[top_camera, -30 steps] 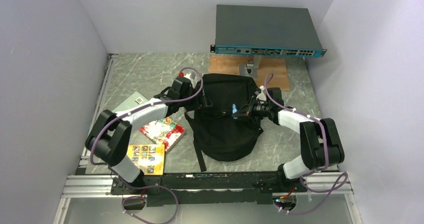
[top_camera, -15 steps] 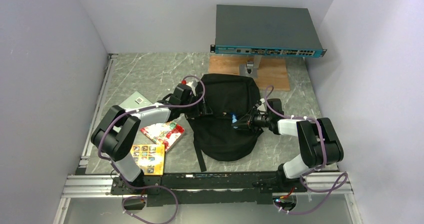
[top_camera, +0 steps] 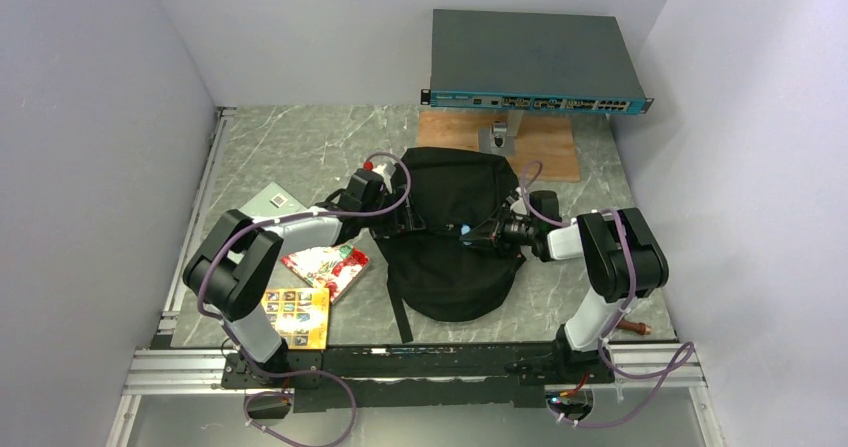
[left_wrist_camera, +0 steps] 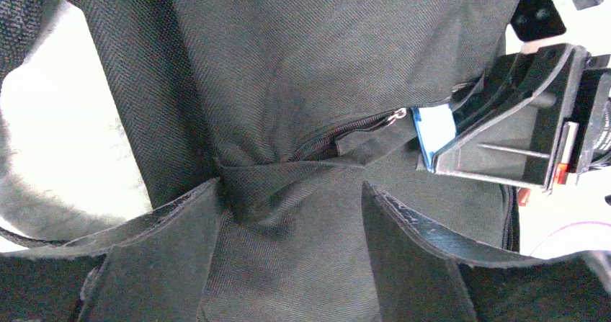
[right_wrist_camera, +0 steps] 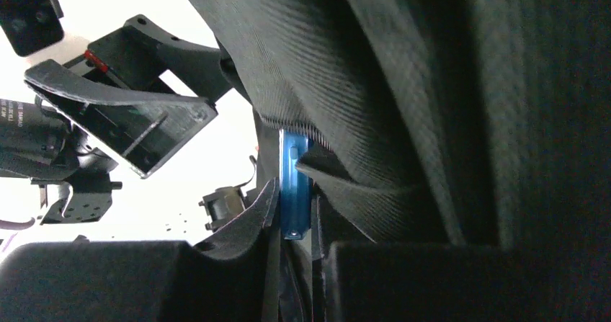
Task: Pack the student bag
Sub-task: Place the stationery in the student bag.
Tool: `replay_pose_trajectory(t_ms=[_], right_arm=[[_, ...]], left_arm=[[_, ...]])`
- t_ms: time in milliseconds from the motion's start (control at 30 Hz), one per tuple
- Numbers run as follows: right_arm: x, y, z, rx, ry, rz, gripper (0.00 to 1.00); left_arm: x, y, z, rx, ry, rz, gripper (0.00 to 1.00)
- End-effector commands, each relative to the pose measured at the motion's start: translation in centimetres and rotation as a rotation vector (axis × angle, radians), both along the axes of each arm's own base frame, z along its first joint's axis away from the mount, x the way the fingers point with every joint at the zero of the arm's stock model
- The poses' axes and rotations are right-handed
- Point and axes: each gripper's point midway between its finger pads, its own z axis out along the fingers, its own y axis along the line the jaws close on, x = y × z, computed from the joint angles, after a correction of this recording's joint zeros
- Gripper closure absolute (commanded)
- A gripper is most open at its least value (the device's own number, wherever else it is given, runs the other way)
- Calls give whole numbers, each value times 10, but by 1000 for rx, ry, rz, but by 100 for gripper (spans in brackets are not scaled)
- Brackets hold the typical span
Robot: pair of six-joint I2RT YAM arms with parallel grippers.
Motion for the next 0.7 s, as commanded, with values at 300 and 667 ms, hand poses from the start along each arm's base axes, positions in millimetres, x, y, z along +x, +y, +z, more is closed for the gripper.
replay_pose_trajectory(t_ms=[300,667], right_arm=[[83,-12,5,-215,-324,-24,72],[37,-44,8,-450,-319,9,33]], left_arm=[[-22,-12,-16,-3,39,-58,27],[-36,-20,-13,-23,30,-91,28]])
